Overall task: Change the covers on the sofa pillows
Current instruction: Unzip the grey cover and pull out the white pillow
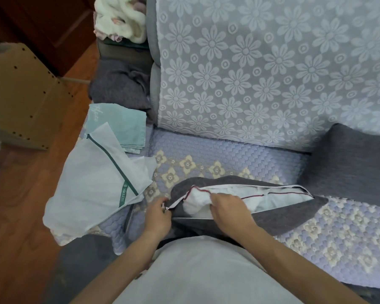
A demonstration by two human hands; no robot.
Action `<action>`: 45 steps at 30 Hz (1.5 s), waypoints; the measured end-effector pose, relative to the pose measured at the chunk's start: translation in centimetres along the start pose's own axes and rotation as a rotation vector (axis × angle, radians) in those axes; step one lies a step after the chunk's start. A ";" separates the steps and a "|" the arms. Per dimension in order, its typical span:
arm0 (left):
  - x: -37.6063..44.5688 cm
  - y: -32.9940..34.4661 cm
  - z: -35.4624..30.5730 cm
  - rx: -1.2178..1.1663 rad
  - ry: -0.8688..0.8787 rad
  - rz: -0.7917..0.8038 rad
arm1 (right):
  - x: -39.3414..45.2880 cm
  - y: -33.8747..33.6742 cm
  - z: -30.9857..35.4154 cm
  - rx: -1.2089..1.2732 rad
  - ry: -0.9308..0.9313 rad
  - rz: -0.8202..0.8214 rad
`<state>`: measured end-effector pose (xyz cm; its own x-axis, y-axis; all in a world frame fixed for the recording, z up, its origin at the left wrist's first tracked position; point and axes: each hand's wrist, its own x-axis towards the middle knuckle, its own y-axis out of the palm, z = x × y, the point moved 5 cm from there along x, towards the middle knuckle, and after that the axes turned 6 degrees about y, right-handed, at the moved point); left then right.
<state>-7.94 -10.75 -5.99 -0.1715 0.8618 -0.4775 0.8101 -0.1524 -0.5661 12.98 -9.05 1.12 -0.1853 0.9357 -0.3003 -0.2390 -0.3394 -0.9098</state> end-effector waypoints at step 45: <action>0.3 4.7 -16.2 0.297 0.288 0.067 | -6.5 -13.3 -7.9 -0.324 0.189 0.127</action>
<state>4.87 -3.32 2.12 0.0739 0.9389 -0.3362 0.6100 -0.3093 -0.7296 24.84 -9.84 12.86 -0.0083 0.8997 -0.4364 0.0933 -0.4338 -0.8962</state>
